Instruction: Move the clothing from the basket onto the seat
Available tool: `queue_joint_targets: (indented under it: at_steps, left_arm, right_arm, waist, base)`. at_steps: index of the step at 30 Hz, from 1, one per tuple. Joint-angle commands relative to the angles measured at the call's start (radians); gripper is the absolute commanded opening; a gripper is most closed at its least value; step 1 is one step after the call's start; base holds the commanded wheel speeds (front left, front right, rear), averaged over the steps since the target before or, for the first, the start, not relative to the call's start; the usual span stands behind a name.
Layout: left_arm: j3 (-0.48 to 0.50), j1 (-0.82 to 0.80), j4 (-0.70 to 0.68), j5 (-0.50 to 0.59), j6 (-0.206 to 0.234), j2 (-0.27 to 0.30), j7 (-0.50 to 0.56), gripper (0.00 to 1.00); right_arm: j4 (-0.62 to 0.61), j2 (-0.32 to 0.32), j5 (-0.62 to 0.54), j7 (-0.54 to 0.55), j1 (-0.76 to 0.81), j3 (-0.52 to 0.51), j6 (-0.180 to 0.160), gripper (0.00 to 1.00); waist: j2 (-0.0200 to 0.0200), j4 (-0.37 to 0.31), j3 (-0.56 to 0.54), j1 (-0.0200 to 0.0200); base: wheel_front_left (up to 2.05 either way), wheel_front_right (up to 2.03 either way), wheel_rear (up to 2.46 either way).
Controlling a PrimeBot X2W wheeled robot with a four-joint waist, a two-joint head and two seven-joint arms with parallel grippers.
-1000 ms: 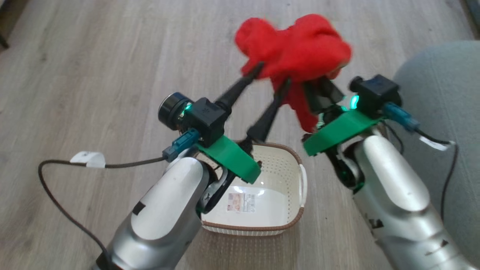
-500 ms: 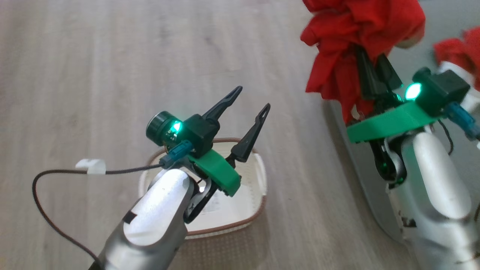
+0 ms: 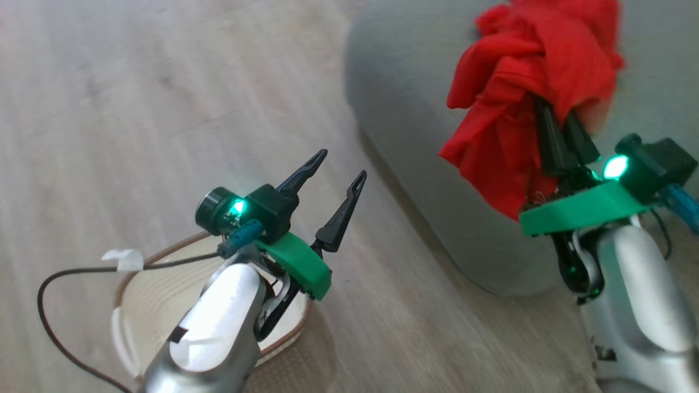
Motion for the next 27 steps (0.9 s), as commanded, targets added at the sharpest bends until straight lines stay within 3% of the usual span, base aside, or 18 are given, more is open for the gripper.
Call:
queue_joint_targets:
  at_steps: [1, 14, 21, 27]
  left_arm:
    - [0.037, -0.02, -0.028, 0.011, -0.006, 0.008, -0.005, 1.0]
    - [-0.002, -0.05, -0.011, 0.01, -0.009, 0.016, -0.005, 1.0]
    - [-0.022, -0.075, -0.017, 0.012, -0.009, 0.059, -0.005, 1.0]
    - [-0.038, -0.1, -0.037, 0.02, -0.009, 0.11, -0.005, 1.0]
  right_arm:
    - [-0.05, 0.002, 0.001, -0.006, 0.0, -0.003, 0.0, 0.0]
    - [-0.154, -0.006, -0.04, -0.006, 0.124, -0.194, 0.0, 0.0]
    - [-0.111, -0.043, -0.049, -0.006, -0.008, -0.228, 0.0, 0.0]
    - [-0.002, -0.075, -0.062, -0.006, -0.204, -0.225, 0.0, 0.0]
  waist:
    - [0.0, -0.073, 0.017, 0.0]
    - [0.0, -0.098, 0.116, 0.0]
    - [0.0, -0.102, 0.204, 0.0]
    - [0.0, -0.101, 0.311, 0.0]
  base:
    - [0.0, 0.0, 0.0]
    - [0.0, 0.0, 0.0]
    - [0.0, 0.0, 0.0]
    - [0.0, 0.0, 0.0]
